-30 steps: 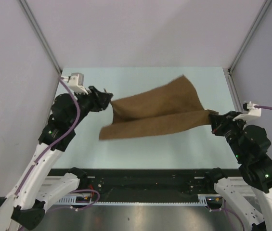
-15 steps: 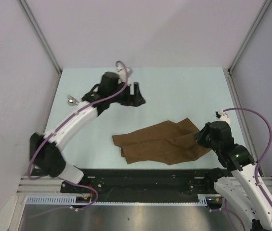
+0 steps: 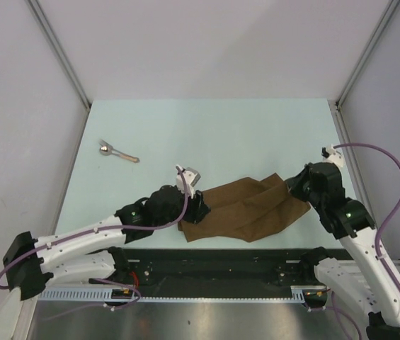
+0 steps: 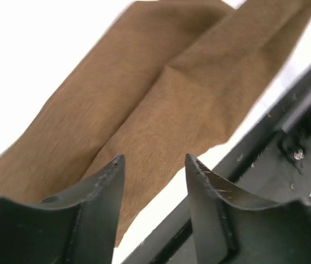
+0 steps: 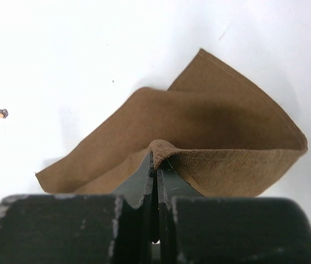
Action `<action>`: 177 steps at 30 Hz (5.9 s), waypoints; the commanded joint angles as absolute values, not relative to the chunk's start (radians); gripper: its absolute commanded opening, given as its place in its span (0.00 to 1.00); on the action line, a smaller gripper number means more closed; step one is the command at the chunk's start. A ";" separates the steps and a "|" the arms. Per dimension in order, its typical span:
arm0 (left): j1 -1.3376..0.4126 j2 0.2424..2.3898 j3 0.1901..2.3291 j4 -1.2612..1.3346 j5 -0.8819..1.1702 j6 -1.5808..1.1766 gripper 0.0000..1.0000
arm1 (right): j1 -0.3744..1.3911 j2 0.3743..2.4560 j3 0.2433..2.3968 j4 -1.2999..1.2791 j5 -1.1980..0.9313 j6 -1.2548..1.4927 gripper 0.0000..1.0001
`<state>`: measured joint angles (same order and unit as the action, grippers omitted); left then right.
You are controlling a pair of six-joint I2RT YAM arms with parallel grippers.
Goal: Fold the napkin into a case and place the utensils inside
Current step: Pick up the crumpled napkin from the center of the board, then flatten out the crumpled napkin at the center of the board, then pick up the flattened napkin from the center of the board.
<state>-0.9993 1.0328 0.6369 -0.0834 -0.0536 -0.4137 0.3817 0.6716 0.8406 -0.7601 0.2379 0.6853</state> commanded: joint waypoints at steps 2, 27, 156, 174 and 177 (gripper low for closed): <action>-1.068 0.948 0.560 -0.302 -0.368 -0.699 0.51 | 0.364 0.755 0.894 -0.623 0.218 0.647 0.00; -1.017 1.084 0.454 -0.278 -0.129 -0.914 0.39 | 0.341 0.716 0.847 -0.643 0.181 0.664 0.00; -0.480 1.244 0.729 -0.406 -0.152 -0.796 0.89 | 0.135 1.048 0.474 -0.828 0.207 1.098 0.00; -0.443 1.315 0.647 -0.319 -0.080 -0.819 0.61 | 0.133 0.689 0.425 -0.716 0.066 0.922 0.00; -0.462 1.365 0.672 -0.298 -0.118 -0.816 0.60 | 0.133 0.692 0.419 -0.701 0.052 0.922 0.00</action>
